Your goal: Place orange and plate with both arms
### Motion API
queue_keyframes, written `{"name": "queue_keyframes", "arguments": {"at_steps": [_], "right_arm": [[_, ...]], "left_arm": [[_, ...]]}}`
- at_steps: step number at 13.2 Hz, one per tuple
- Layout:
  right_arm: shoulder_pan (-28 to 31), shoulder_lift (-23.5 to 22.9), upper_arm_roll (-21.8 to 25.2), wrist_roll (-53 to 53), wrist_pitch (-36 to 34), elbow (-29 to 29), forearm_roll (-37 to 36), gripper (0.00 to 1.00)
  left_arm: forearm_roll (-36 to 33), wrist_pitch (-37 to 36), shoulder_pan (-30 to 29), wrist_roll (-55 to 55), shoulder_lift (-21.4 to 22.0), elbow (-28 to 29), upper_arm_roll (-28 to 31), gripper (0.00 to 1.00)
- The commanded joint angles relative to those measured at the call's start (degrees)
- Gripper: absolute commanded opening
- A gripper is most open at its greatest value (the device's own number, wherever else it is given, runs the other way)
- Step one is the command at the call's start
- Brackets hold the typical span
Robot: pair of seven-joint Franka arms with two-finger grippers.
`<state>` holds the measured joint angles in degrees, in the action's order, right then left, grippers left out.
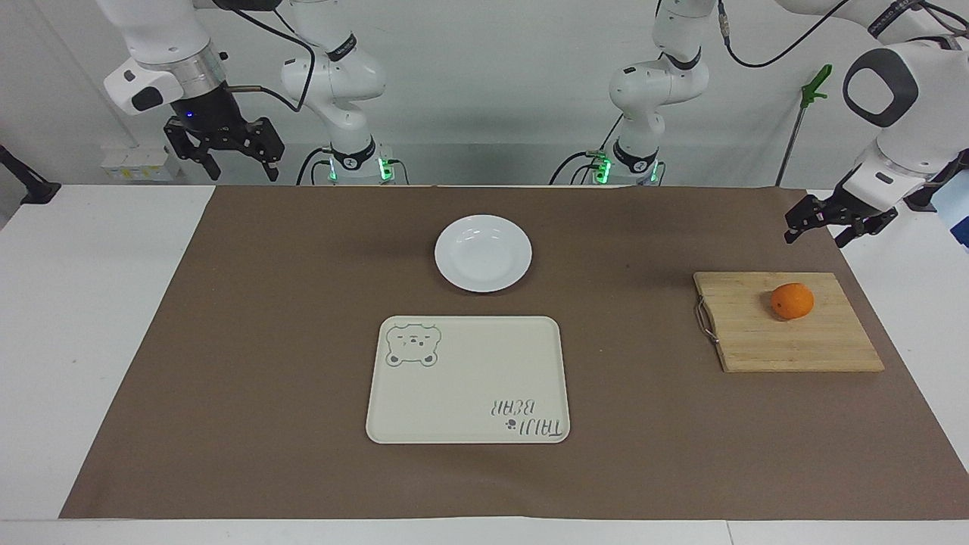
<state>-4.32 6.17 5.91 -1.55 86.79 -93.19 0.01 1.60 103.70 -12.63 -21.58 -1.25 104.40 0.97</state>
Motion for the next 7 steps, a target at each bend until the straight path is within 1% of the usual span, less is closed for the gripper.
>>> {"name": "queue_keyframes", "arguments": {"at_steps": [1, 6, 7], "right_arm": [[0.54, 0.34, -0.02, 1.38, 0.93, -0.86, 1.31, 1.0], [0.54, 0.43, -0.02, 1.38, 0.93, -0.86, 1.31, 1.0], [0.54, 0.43, -0.02, 1.38, 0.84, -0.86, 1.31, 1.0]], "left_arm": [[0.34, 6.24, -3.09, -1.8, -1.29, 5.01, -0.62, 1.0], [0.34, 11.87, -4.59, -1.36, -7.7, 5.46, -0.71, 1.0], [0.34, 13.71, -4.51, -1.19, -8.07, 5.98, -0.71, 1.0]]}}
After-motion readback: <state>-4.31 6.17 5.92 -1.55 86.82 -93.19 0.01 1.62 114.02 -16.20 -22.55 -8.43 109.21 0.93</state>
